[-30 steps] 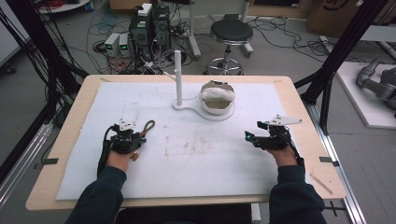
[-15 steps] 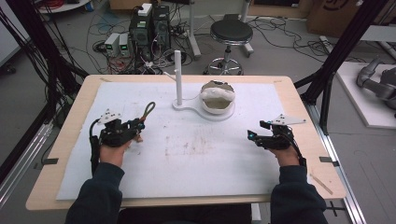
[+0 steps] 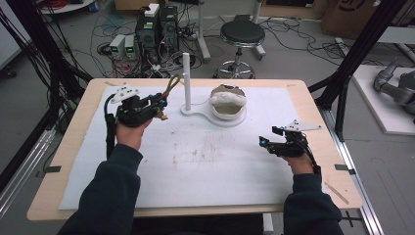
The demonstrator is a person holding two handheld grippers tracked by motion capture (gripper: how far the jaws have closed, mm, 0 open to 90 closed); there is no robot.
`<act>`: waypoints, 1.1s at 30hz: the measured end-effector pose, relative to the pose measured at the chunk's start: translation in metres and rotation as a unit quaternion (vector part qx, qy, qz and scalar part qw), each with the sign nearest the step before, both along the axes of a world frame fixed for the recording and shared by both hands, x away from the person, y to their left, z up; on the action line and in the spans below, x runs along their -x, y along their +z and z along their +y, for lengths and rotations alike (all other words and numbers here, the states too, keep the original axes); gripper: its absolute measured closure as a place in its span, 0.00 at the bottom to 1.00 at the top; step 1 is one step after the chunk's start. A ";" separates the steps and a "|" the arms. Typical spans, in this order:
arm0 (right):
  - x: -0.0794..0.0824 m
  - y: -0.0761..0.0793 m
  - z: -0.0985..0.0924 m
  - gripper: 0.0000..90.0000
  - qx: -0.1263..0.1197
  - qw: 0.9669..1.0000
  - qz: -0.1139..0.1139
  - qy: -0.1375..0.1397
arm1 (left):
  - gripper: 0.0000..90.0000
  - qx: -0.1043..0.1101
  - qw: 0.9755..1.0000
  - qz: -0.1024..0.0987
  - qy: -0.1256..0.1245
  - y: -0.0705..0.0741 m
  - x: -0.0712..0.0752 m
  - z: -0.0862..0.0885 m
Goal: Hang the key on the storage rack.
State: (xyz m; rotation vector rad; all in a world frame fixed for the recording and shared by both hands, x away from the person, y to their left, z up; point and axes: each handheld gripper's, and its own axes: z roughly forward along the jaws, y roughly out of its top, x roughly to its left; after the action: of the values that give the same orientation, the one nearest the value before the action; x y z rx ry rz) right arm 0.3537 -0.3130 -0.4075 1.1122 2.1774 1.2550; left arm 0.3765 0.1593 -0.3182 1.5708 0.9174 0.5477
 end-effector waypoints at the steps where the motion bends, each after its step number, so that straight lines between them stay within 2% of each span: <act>1: 0.000 0.000 0.000 0.30 0.000 1.000 0.000 0.001 | 0.80 -0.003 1.000 -0.001 0.002 0.001 -0.003 -0.003; 6: 0.000 0.000 0.000 0.30 0.000 1.000 0.001 0.002 | 0.80 -0.021 1.000 0.009 0.009 0.001 -0.016 -0.015; 14: -0.001 -0.001 0.000 0.30 0.001 1.000 0.002 0.004 | 0.80 -0.049 0.998 0.044 0.023 -0.012 -0.036 -0.025; 20: -0.001 -0.002 0.001 0.30 0.003 1.000 0.003 0.006 | 0.75 -0.041 0.996 0.072 0.015 -0.024 -0.047 -0.023; 21: -0.001 -0.002 0.001 0.30 0.003 1.000 0.003 0.006 | 0.73 -0.039 0.996 0.075 0.015 -0.026 -0.047 -0.021; 23: -0.001 -0.002 0.001 0.30 0.003 1.000 0.004 0.007 | 0.57 -0.025 0.996 0.088 0.014 -0.031 -0.047 -0.016; 25: -0.001 -0.002 0.001 0.30 0.001 1.000 0.004 0.006 | 0.49 -0.007 0.996 0.088 0.011 -0.038 -0.045 -0.009; 28: 0.000 -0.002 0.000 0.31 -0.002 1.000 0.004 0.006 | 0.39 0.014 0.997 0.076 0.010 -0.048 -0.039 0.004; 31: 0.001 -0.002 0.001 0.30 -0.006 1.000 -0.002 0.004 | 0.21 0.023 0.998 0.065 0.009 -0.057 -0.031 0.018; 33: 0.001 -0.003 0.002 0.30 -0.006 1.000 -0.005 0.002 | 0.20 0.024 0.998 0.058 0.004 -0.063 -0.025 0.027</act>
State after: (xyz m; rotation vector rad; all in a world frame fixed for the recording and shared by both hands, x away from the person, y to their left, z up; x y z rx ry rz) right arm 0.3529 -0.3107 -0.4102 1.1046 2.1682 1.2731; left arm 0.4016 0.1867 -0.3808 1.5689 1.0172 0.4412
